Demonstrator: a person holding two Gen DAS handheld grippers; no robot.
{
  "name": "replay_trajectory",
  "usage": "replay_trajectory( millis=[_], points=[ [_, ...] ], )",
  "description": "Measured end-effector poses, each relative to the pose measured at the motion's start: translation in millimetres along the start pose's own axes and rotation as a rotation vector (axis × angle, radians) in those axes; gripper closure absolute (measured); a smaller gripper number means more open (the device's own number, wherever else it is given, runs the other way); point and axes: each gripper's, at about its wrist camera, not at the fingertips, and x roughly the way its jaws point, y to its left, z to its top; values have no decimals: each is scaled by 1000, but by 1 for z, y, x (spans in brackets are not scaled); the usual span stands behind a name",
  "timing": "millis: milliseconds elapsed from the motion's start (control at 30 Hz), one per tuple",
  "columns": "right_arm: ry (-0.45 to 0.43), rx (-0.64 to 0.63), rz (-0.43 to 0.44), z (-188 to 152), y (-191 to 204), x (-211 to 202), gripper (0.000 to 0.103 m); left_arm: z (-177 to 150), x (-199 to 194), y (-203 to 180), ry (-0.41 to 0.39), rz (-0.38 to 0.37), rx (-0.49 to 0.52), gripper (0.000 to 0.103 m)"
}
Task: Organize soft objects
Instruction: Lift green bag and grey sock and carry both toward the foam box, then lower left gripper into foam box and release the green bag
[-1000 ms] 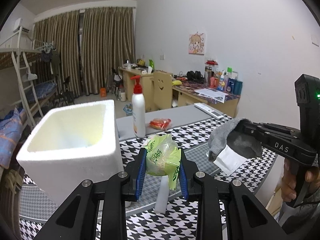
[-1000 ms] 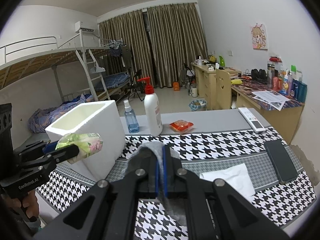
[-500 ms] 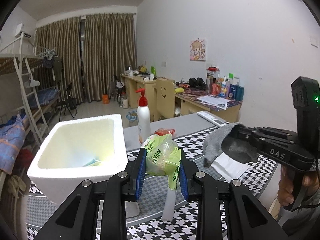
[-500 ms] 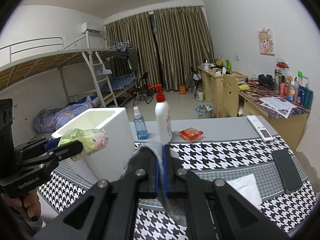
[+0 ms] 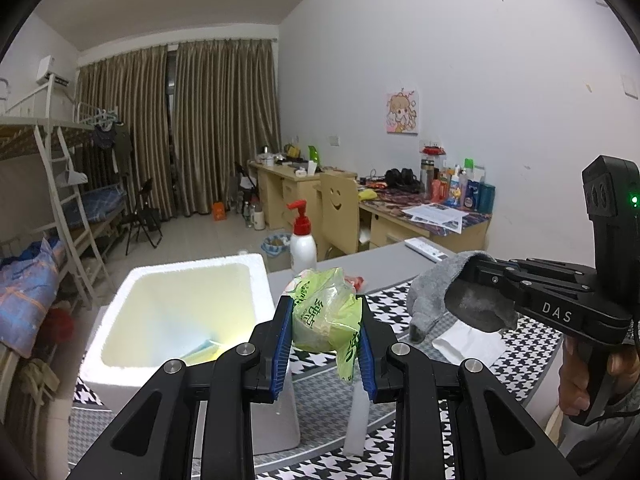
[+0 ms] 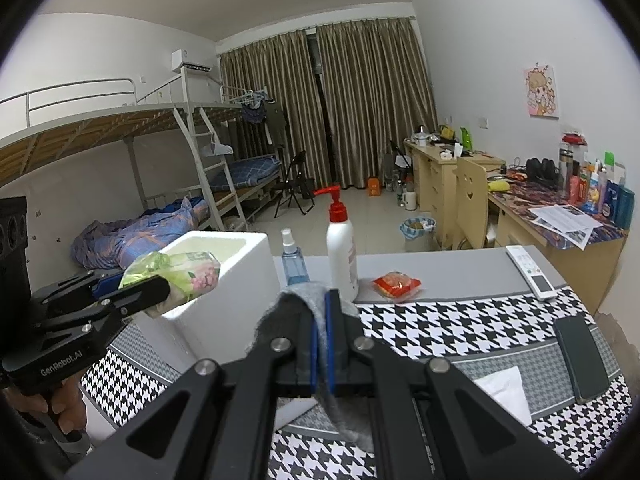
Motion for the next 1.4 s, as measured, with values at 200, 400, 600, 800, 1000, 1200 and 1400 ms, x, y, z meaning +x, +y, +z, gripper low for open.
replay_trajectory(
  millis=[200, 400, 600, 800, 1000, 1200, 1400],
  points=[
    [-10, -13, 19, 8, 9, 3, 97, 6, -3, 9, -17, 29, 3, 72],
    [-14, -22, 37, 13, 17, 7, 97, 11, -5, 21, -33, 52, -7, 72],
    [-15, -26, 54, 18, 22, 11, 97, 16, -12, 22, -60, 52, -2, 72],
    [-14, -32, 68, 23, 28, 14, 97, 19, -12, 32, -67, 65, -12, 72],
    [-16, -40, 91, 30, 35, 19, 97, 22, -13, 39, -73, 82, -20, 72],
    [-10, -48, 125, 37, 44, 26, 97, 24, -14, 48, -81, 99, -31, 72],
    [-3, -53, 145, 42, 52, 33, 97, 24, -14, 56, -84, 115, -45, 72]
  ],
)
